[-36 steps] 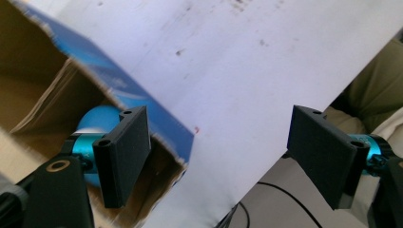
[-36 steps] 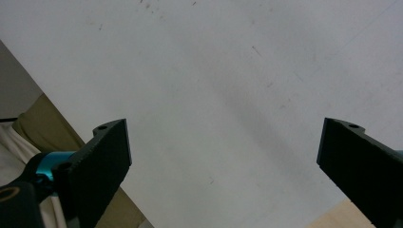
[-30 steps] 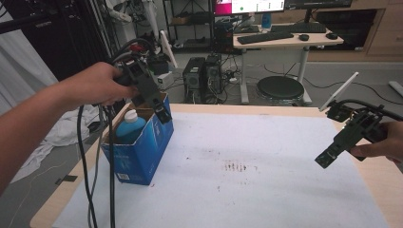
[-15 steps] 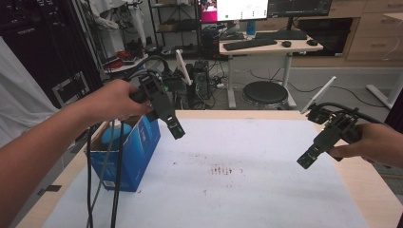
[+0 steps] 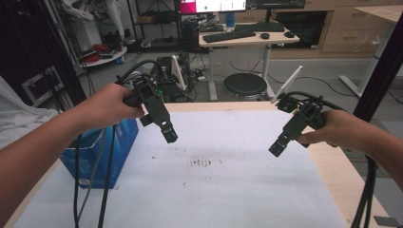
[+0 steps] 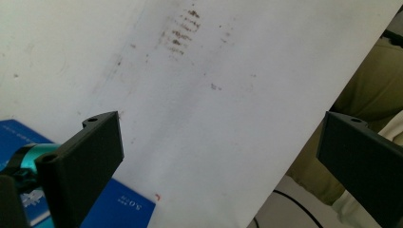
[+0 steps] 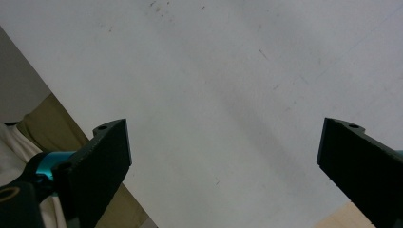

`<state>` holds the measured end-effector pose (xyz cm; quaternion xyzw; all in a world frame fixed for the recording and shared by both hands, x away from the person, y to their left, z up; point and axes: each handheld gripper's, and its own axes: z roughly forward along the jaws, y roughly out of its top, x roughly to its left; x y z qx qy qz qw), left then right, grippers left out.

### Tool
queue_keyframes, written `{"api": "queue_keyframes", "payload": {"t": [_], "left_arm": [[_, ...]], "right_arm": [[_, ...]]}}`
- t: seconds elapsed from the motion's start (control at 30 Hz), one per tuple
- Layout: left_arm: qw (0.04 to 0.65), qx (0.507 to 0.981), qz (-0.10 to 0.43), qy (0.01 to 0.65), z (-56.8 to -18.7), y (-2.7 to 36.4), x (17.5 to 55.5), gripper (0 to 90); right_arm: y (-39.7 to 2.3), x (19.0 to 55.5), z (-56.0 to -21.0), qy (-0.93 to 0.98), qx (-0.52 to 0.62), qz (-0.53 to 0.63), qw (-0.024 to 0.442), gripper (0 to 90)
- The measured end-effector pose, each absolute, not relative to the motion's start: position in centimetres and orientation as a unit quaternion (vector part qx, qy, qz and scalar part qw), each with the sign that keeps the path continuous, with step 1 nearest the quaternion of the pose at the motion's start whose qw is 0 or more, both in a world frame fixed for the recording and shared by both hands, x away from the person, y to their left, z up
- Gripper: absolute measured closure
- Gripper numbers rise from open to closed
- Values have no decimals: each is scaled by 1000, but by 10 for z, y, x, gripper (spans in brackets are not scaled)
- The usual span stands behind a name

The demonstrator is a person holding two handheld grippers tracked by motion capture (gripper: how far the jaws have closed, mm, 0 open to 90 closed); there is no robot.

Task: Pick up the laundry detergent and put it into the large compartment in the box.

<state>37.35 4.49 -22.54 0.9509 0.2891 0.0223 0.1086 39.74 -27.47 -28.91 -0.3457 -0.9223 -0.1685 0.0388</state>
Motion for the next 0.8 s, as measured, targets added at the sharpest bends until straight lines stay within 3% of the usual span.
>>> {"api": "queue_keyframes", "payload": {"t": [0.37, 0.8], "left_arm": [[106, 957, 11, 269, -247, 11, 377, 16], [102, 959, -5, 264, -266, 5, 377, 16]], "right_arm": [[-274, 403, -293, -924, -342, -166, 43, 31], [-269, 405, -296, -927, -337, -159, 43, 31]]}}
